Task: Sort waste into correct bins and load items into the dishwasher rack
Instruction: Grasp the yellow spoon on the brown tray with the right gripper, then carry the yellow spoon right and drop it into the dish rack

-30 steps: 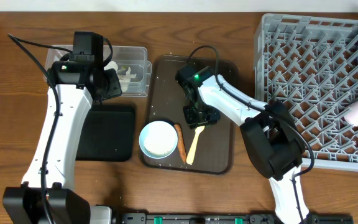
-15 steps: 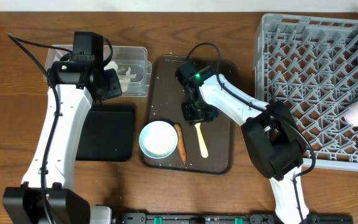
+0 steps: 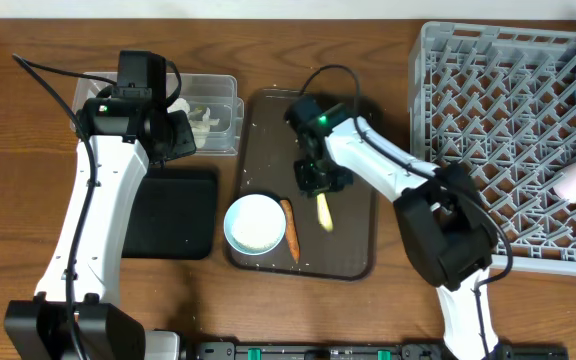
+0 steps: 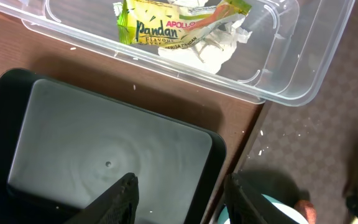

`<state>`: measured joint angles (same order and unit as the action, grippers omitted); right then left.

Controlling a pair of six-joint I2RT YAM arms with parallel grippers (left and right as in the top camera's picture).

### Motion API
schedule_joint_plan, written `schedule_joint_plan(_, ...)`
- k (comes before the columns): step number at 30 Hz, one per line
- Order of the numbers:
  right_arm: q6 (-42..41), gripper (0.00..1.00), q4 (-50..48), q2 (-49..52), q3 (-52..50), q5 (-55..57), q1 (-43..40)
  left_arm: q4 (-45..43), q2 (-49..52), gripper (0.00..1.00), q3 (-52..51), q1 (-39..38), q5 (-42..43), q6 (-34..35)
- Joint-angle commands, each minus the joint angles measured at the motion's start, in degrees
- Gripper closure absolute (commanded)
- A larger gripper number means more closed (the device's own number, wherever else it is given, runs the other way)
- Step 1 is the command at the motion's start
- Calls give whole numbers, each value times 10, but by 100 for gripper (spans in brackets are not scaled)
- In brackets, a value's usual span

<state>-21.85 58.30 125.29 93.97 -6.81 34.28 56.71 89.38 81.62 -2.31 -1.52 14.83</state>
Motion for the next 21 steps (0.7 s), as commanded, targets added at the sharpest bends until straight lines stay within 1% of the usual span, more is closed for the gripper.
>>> schedule_joint_plan(1, 27, 78, -6, -38, -8, 10, -23, 3, 4, 53, -5, 2, -7, 3)
schedule_joint_plan(4, 47, 78, -8, -64, -8, 10, -37, 3, 4, 53, -5, 2, -7, 3)
schedule_joint_plan(9, 59, 81, -1, -84, -8, 10, -53, 2, 4, 53, -5, 2, -7, 3)
schedule_joint_plan(11, 59, 78, -1, -84, -8, 10, -54, 2, 4, 53, -5, 2, -7, 3)
schedule_joint_plan(13, 61, 73, -7, -84, -8, 10, -54, 3, 4, 53, -5, 2, -7, 3)
schedule_joint_plan(14, 61, 65, -15, -84, -8, 11, -54, 2, 4, 53, -5, 2, -7, 3)
schedule_joint_plan(15, 67, 55, -28, -84, -8, 11, -53, 3, 4, 53, -5, 2, -7, 3)
schedule_joint_plan(16, 70, 50, -45, -83, -8, 14, -52, 2, 4, 53, -5, 2, -7, 3)
schedule_joint_plan(19, 72, 43, -103, -77, -10, 56, -49, 2, 4, 53, -5, 2, -6, 3)
schedule_joint_plan(21, 72, 41, -138, -70, -10, 86, -49, 3, 4, 53, -5, 2, -6, 3)
